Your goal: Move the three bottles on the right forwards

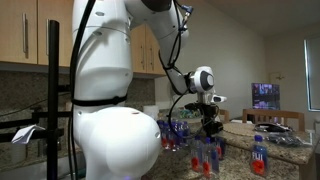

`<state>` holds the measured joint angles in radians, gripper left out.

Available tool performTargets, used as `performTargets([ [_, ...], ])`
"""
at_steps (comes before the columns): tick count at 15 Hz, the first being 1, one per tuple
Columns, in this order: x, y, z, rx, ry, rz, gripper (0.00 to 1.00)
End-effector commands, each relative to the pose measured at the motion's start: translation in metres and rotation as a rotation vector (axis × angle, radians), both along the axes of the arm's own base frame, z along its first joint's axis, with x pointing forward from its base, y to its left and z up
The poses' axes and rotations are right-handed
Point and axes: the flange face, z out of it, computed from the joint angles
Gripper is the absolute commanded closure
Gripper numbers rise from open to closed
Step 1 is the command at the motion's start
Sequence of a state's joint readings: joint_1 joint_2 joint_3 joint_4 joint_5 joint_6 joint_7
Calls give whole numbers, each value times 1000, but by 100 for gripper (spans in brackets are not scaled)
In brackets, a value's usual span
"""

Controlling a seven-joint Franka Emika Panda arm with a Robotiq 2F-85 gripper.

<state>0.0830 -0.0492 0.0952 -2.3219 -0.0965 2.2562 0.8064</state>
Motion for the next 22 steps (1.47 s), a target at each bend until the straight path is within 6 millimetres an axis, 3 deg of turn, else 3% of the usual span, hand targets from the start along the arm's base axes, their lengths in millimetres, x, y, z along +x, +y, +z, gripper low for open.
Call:
performTargets([
  [1, -6, 1, -1, -15, -14, 70, 87],
  [14, -6, 2, -2, -3, 3, 280, 87],
  [22, -9, 7, 0, -1, -17, 317, 87],
])
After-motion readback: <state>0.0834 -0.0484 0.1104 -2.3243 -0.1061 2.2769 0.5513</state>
